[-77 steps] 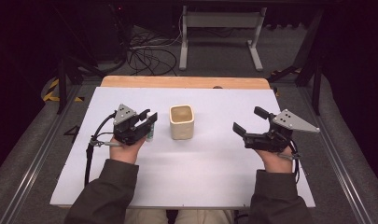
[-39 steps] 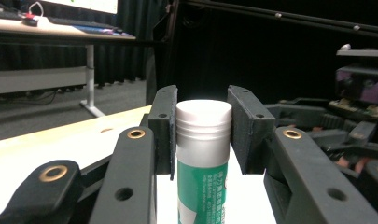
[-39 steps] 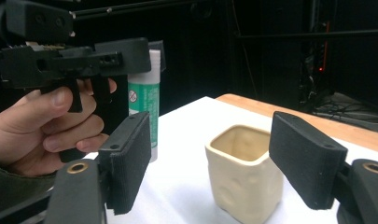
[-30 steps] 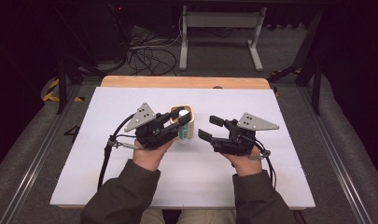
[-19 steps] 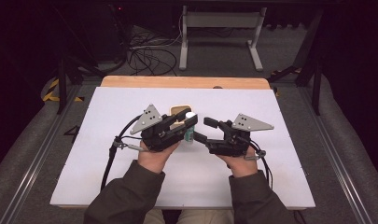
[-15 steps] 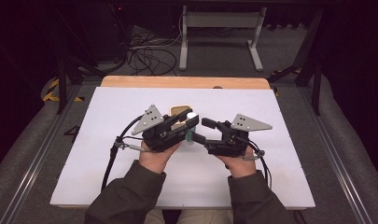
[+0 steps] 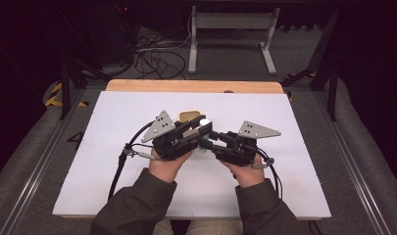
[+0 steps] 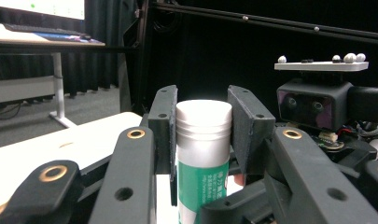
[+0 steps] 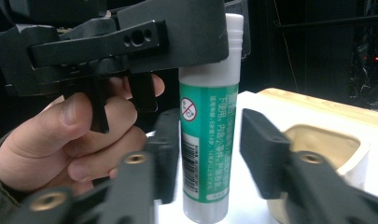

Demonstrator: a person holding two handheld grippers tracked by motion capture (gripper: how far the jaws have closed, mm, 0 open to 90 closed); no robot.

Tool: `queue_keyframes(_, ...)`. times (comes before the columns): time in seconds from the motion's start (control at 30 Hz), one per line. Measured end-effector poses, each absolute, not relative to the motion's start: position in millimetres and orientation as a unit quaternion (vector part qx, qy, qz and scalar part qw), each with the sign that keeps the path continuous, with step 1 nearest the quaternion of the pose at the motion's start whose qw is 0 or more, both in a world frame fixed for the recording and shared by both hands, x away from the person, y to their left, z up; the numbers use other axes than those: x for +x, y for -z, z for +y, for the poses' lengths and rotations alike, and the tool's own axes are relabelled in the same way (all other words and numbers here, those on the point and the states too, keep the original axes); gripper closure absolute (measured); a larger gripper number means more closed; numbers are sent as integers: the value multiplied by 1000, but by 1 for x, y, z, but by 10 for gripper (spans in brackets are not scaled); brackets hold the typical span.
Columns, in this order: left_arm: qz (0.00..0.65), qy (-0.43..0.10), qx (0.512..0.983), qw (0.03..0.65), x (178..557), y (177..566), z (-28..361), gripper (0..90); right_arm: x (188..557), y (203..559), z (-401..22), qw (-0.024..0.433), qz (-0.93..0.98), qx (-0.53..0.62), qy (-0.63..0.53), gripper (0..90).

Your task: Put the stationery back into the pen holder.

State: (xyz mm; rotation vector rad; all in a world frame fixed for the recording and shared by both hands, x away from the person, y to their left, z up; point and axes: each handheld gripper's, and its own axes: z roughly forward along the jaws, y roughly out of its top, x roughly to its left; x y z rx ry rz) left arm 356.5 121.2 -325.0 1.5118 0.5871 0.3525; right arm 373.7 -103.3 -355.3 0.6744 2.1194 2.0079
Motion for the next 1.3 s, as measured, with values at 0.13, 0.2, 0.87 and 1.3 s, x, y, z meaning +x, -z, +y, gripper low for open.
queue_keyframes(0.13,263,-152,673,674,359,326,121,650,373,356,-102,71,705,231,-667,658)
queue_keyframes(0.2,264,-154,674,673,359,326,121,647,373,356,-103,75,706,234,-665,659)
queue_keyframes(0.87,282,-205,701,622,352,324,144,413,374,360,-107,134,709,247,-647,660)
queue_keyframes(1.3,306,-227,702,602,347,330,180,308,375,360,-111,164,705,255,-642,660)
